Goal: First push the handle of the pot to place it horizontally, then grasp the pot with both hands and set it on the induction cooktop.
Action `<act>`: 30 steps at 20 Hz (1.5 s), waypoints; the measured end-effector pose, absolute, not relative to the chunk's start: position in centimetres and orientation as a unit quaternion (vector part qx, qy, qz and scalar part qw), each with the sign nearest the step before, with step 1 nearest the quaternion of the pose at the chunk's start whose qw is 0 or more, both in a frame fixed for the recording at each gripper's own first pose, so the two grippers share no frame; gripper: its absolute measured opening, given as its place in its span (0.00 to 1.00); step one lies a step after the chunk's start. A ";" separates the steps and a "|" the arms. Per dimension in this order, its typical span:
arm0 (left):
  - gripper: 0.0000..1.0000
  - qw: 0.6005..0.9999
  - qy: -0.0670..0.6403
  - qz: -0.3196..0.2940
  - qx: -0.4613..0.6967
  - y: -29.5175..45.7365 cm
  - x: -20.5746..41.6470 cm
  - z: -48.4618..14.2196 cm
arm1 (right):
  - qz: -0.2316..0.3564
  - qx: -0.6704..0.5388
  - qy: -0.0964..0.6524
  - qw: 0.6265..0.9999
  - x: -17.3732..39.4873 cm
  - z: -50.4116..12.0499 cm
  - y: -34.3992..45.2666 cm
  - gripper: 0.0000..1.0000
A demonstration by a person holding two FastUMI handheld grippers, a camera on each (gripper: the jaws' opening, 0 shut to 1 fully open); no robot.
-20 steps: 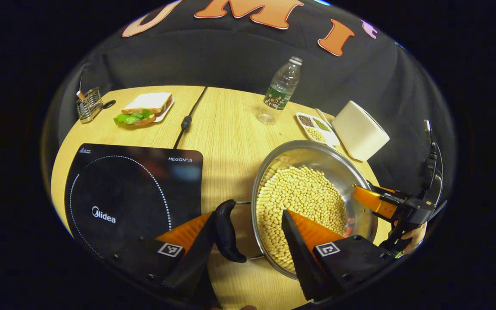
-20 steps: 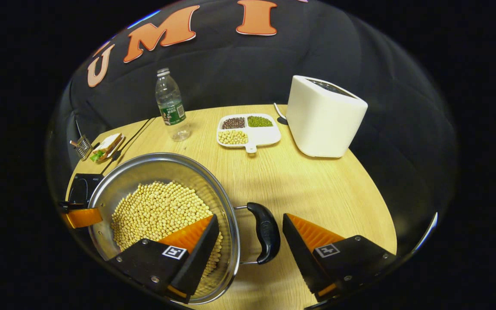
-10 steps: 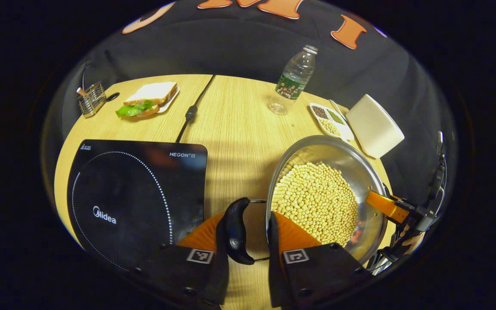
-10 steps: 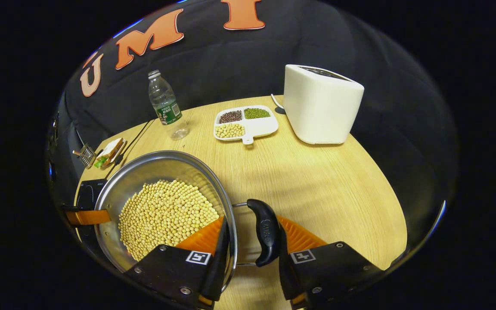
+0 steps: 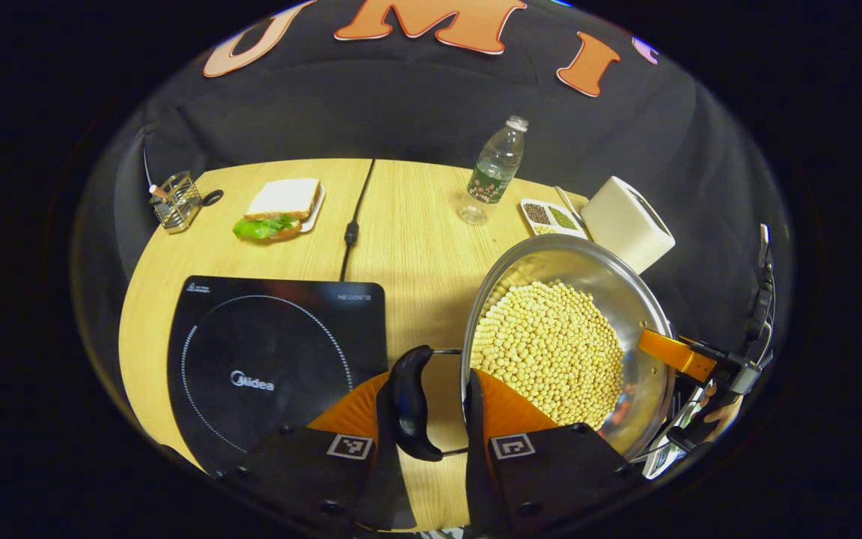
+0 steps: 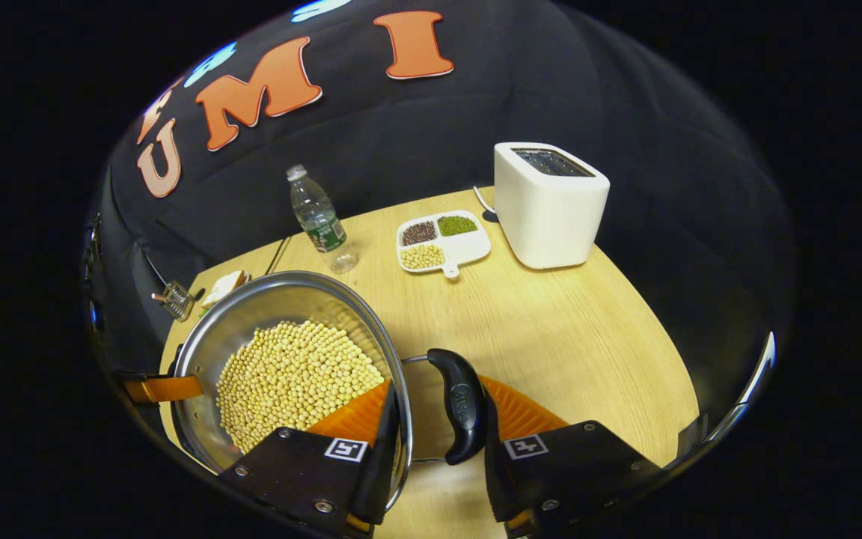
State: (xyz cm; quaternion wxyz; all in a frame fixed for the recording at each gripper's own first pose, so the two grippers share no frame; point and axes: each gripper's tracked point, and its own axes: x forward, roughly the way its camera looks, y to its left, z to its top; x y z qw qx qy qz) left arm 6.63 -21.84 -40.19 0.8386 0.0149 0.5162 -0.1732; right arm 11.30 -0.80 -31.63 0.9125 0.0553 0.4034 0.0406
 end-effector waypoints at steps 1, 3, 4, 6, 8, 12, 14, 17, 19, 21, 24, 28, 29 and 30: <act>0.43 0.840 0.515 -0.171 0.012 -20.8 6.9 -39.1 | 0.046 0.055 0.399 0.914 11.3 -30.6 0.3 0.52; 0.43 0.843 0.511 -0.167 0.010 -18.6 7.4 -37.0 | 0.058 0.058 0.395 0.915 10.7 -29.0 2.5 0.52; 0.43 0.845 0.510 -0.163 0.007 -17.7 7.7 -36.1 | 0.064 0.060 0.395 0.915 10.6 -28.3 3.8 0.52; 0.43 0.847 0.509 -0.154 0.003 -15.2 8.0 -34.7 | 0.077 0.064 0.395 0.913 10.2 -27.2 6.5 0.52; 0.43 0.846 0.513 -0.145 -0.003 -12.1 8.4 -33.6 | 0.090 0.063 0.395 0.912 9.8 -26.3 9.3 0.52; 0.44 0.845 0.519 -0.130 -0.009 -6.8 9.7 -32.0 | 0.110 0.064 0.397 0.909 9.2 -25.2 15.0 0.52; 0.43 0.843 0.523 -0.123 -0.011 -4.3 10.2 -31.9 | 0.116 0.064 0.401 0.906 8.9 -25.2 17.6 0.52; 0.43 0.838 0.533 -0.116 -0.010 -1.3 10.9 -32.5 | 0.122 0.061 0.414 0.900 7.8 -26.1 21.1 0.52; 0.43 0.832 0.543 -0.112 -0.009 0.9 10.6 -33.0 | 0.123 0.063 0.426 0.894 7.2 -27.1 23.0 0.52; 0.43 0.827 0.552 -0.112 -0.007 2.5 10.9 -33.9 | 0.124 0.065 0.438 0.888 6.4 -28.1 24.5 0.51; 0.43 0.818 0.564 -0.112 -0.014 4.2 10.8 -35.7 | 0.123 0.062 0.452 0.881 5.8 -29.6 26.0 0.51; 0.43 0.811 0.573 -0.117 -0.015 3.9 10.8 -37.2 | 0.114 0.056 0.465 0.876 5.1 -31.3 27.0 0.51; 0.43 0.808 0.577 -0.116 -0.016 3.9 10.8 -37.2 | 0.112 0.057 0.470 0.874 4.8 -31.9 27.3 0.51; 0.43 0.806 0.580 -0.116 -0.015 3.8 10.9 -37.0 | 0.111 0.057 0.474 0.872 4.5 -32.2 27.4 0.52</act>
